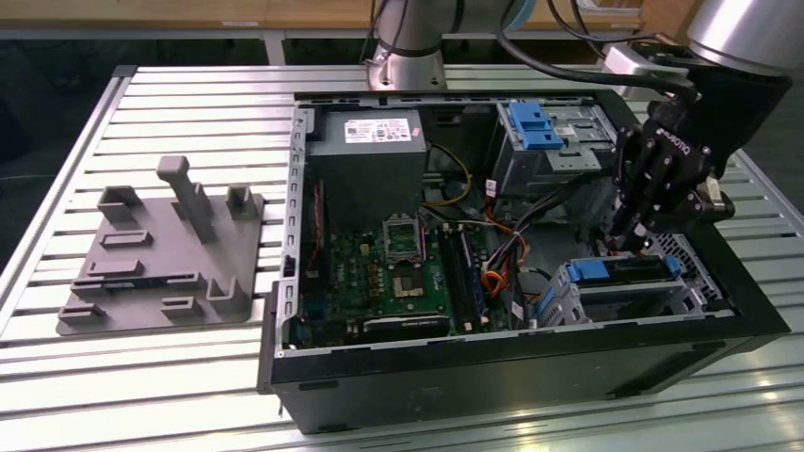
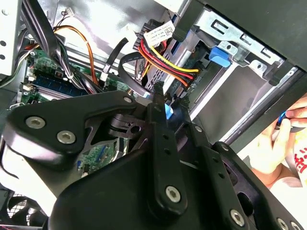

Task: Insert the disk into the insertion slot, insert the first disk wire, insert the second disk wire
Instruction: 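Insert the second disk wire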

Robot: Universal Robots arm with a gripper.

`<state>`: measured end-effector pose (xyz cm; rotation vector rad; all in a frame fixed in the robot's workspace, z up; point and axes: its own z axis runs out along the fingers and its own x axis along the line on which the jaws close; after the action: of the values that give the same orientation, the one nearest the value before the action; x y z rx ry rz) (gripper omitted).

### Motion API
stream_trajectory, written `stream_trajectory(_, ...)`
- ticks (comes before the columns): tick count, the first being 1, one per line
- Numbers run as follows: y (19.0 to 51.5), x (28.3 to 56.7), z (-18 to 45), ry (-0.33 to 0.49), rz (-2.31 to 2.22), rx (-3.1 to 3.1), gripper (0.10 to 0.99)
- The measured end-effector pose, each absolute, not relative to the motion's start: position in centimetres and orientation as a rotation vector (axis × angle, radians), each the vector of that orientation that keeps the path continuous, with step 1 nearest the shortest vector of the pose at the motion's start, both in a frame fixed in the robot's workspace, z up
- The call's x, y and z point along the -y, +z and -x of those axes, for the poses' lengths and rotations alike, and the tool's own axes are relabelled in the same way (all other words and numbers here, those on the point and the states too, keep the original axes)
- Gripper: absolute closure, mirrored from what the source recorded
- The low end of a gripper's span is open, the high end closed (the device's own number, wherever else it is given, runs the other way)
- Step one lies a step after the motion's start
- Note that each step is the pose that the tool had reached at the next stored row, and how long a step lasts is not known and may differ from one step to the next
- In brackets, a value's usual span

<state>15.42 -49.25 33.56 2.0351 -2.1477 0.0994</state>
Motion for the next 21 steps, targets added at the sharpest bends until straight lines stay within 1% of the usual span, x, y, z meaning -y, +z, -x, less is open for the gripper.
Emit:
stream_trajectory(6,33.51,49.25,-15.42,0.098,-2.026,2.156,0.808)
stream_trajectory(7,33.50,49.24,-15.42,0.098,-2.026,2.157,0.824)
stream_trajectory(8,33.50,49.24,-15.42,0.098,-2.026,2.157,0.890)
stream_trajectory(9,33.49,49.23,-15.42,0.098,-2.026,2.157,0.890)
stream_trajectory(10,33.49,49.23,-15.42,0.098,-2.026,2.157,0.949)
stream_trajectory(11,33.50,49.22,-15.42,0.098,-2.026,2.157,0.949)
stream_trajectory(12,33.50,49.19,-15.42,0.098,-2.026,2.157,0.980)
stream_trajectory(21,33.50,49.09,-15.42,0.098,-2.025,2.157,0.980)
